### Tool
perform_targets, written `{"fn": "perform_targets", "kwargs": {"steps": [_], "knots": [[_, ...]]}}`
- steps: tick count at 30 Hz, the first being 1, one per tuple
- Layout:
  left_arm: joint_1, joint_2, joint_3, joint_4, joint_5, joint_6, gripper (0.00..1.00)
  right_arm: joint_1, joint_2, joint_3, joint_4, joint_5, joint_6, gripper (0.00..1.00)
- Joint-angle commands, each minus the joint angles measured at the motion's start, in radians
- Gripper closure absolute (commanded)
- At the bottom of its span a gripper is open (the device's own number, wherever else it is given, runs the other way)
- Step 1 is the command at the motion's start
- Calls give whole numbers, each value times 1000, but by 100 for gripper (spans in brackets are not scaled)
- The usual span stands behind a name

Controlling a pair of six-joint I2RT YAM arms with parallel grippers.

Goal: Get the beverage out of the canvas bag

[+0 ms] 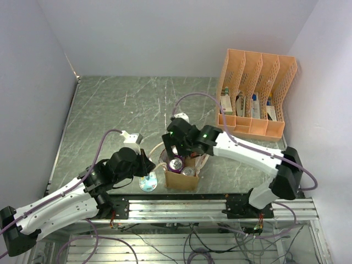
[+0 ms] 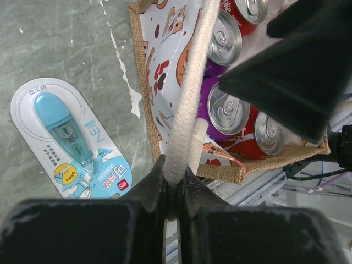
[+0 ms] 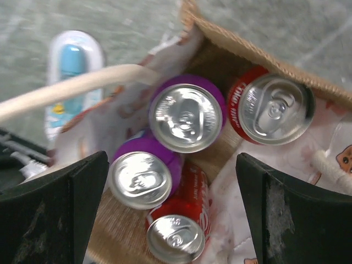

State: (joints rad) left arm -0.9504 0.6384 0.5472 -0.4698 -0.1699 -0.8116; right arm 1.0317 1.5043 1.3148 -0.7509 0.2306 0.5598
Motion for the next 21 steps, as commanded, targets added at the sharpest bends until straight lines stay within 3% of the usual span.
{"fn": "perform_targets", "kwargs": {"steps": [1, 11, 21], "knots": [[3, -19, -10, -24, 9, 2, 93, 32, 53, 25, -121, 179, 204, 0], [3, -37, -20, -28, 9, -2, 93, 46, 16, -73, -68, 213, 559, 0], [3, -52, -18, -36, 6, -7, 93, 47, 126, 6, -131, 268, 764, 0]]}}
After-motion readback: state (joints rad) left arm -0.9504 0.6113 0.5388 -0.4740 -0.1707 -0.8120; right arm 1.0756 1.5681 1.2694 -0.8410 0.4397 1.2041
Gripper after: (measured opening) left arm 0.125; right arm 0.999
